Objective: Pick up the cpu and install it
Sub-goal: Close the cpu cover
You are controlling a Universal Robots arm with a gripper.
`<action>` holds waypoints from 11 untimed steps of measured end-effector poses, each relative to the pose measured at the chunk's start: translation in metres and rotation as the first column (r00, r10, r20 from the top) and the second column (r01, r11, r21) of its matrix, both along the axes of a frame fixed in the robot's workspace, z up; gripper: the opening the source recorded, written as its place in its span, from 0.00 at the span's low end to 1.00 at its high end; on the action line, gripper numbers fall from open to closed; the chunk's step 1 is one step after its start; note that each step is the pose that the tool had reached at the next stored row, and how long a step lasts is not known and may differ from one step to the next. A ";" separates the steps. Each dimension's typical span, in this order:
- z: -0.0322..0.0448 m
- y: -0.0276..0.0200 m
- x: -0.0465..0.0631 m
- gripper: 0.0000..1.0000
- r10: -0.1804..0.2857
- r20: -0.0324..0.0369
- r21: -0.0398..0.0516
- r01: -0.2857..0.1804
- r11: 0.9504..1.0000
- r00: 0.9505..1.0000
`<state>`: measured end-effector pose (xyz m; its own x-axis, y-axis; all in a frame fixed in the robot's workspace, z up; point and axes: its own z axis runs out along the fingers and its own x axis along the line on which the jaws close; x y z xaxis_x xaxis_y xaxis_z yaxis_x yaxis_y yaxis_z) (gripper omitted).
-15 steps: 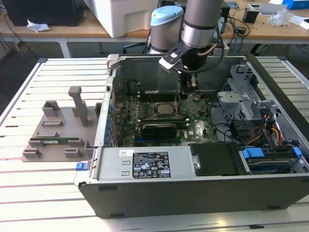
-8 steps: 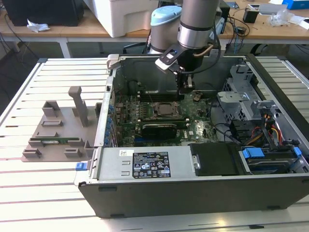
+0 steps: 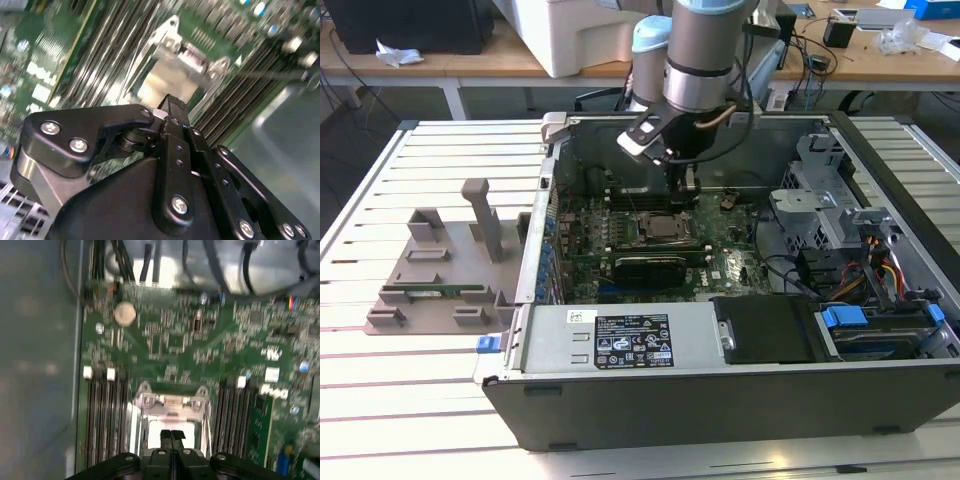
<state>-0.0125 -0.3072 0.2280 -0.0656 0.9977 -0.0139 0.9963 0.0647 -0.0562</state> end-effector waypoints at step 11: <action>-0.0202 0.0000 -0.036 0.11 0.000 0.000 0.000 0.000 1.000 1.000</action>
